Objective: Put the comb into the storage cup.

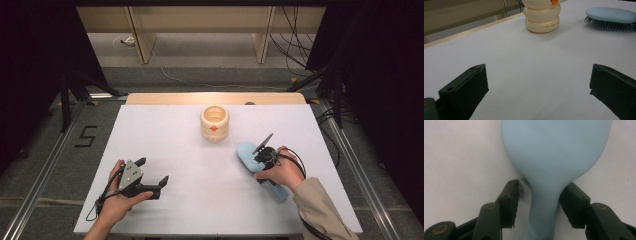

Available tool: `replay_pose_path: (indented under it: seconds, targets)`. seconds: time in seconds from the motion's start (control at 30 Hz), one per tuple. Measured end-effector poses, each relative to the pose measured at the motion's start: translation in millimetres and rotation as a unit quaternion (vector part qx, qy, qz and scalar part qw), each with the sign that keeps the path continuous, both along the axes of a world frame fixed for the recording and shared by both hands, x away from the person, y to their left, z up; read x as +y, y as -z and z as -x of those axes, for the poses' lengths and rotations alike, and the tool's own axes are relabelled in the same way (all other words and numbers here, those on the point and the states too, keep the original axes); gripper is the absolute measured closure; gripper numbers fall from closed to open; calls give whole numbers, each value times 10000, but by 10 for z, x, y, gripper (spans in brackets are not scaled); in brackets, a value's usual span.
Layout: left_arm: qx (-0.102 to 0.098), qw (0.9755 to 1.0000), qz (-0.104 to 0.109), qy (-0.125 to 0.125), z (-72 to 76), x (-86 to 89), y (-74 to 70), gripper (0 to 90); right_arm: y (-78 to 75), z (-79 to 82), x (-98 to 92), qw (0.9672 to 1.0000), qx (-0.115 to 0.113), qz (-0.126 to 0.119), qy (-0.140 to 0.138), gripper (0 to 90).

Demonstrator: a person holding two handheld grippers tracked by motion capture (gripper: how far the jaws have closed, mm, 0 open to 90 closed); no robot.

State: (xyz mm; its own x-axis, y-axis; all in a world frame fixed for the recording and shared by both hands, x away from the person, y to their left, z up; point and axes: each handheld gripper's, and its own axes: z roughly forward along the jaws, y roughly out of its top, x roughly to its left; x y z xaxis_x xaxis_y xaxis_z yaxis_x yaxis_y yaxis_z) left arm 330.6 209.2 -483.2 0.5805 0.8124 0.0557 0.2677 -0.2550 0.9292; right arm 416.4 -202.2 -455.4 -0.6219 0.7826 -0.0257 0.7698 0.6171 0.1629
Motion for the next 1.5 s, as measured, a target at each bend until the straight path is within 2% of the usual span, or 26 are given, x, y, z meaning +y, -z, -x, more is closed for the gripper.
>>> replay_pose_path:
  seconds: [0.43,0.53,0.83,1.5]
  targets:
    - [5,10000,0,9,-2,2,2,18,-13,-22,6,9999,66,37,141,614]
    - [5,10000,-2,14,-1,2,2,19,-16,-27,-1,9998,65,41,209,662]
    - [0,10000,25,4,-2,2,3,22,-20,-28,-13,9992,111,-3,376,682]
    - [-2,10000,23,8,-1,3,3,24,-20,-33,-42,9987,18,-193,461,699]
